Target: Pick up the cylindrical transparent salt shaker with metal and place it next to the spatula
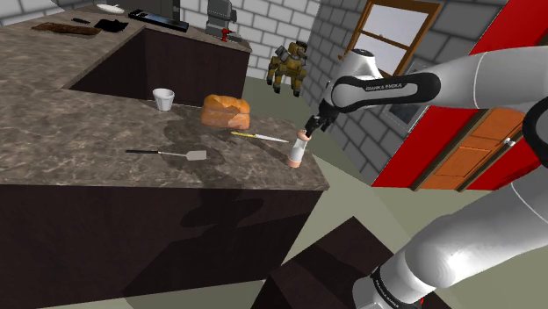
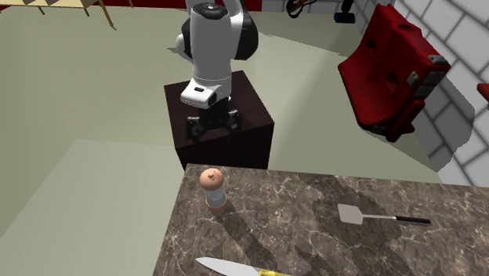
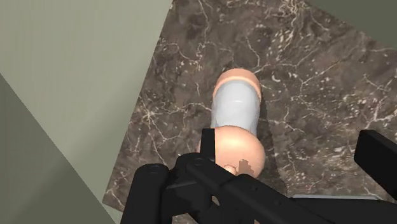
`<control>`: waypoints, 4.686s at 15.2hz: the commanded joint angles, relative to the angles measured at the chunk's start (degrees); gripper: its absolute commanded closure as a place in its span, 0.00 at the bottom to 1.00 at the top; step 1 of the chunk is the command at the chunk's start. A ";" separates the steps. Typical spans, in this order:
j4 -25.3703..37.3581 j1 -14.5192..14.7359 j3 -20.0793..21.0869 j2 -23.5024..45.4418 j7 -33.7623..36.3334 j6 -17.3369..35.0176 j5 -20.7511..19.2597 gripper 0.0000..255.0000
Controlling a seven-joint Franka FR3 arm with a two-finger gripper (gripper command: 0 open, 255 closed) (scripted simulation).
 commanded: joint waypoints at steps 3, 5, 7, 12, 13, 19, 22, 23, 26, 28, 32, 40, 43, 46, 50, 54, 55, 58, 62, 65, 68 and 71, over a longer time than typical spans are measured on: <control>4.73 -0.85 -0.76 7.61 0.00 4.65 -1.15 0.00; 5.60 -1.02 -0.96 9.51 -0.01 5.98 -1.33 0.00; 5.32 -1.11 -1.06 10.60 0.04 7.37 -1.40 0.00; 4.85 -1.33 -1.28 13.23 0.13 10.49 -1.57 0.00; 4.86 -1.33 -1.28 13.24 0.13 10.48 -1.57 0.00; 4.86 -1.33 -1.28 13.23 0.13 10.47 -1.57 0.00; 4.88 -1.32 -1.28 13.24 0.13 10.46 -1.57 1.00; 4.88 -1.33 -1.28 13.23 0.13 10.46 -1.57 1.00; 4.87 -1.33 -1.28 13.24 0.13 10.47 -1.57 1.00; 4.89 -1.33 -1.28 13.25 0.12 10.47 -1.56 1.00; 5.93 -1.28 -1.22 12.07 -0.25 8.26 -1.29 1.00; 9.30 -1.15 -1.09 9.46 -1.18 2.31 -0.64 1.00; 10.77 -1.10 -1.05 8.67 -1.50 0.07 -0.43 1.00; 12.34 -1.05 -1.01 7.99 -1.82 -2.17 -0.24 1.00; 14.62 -0.99 -0.95 7.26 -2.22 -5.16 0.00 1.00; 17.09 -0.93 -0.90 6.71 -2.60 -8.17 0.23 1.00; 17.75 -0.92 -0.89 6.61 -2.70 -8.92 0.28 1.00; 19.78 -0.88 -0.85 6.36 -2.98 -11.19 0.43 1.00; 22.68 -0.84 -0.81 6.21 -3.35 -14.22 0.62 1.00; 25.00 -0.80 -0.78 6.23 -3.62 -16.51 0.76 1.00; 27.46 -0.78 -0.75 6.36 -3.90 -18.83 0.89 1.00; 30.06 -0.75 -0.72 6.61 -4.18 -21.16 1.01 1.00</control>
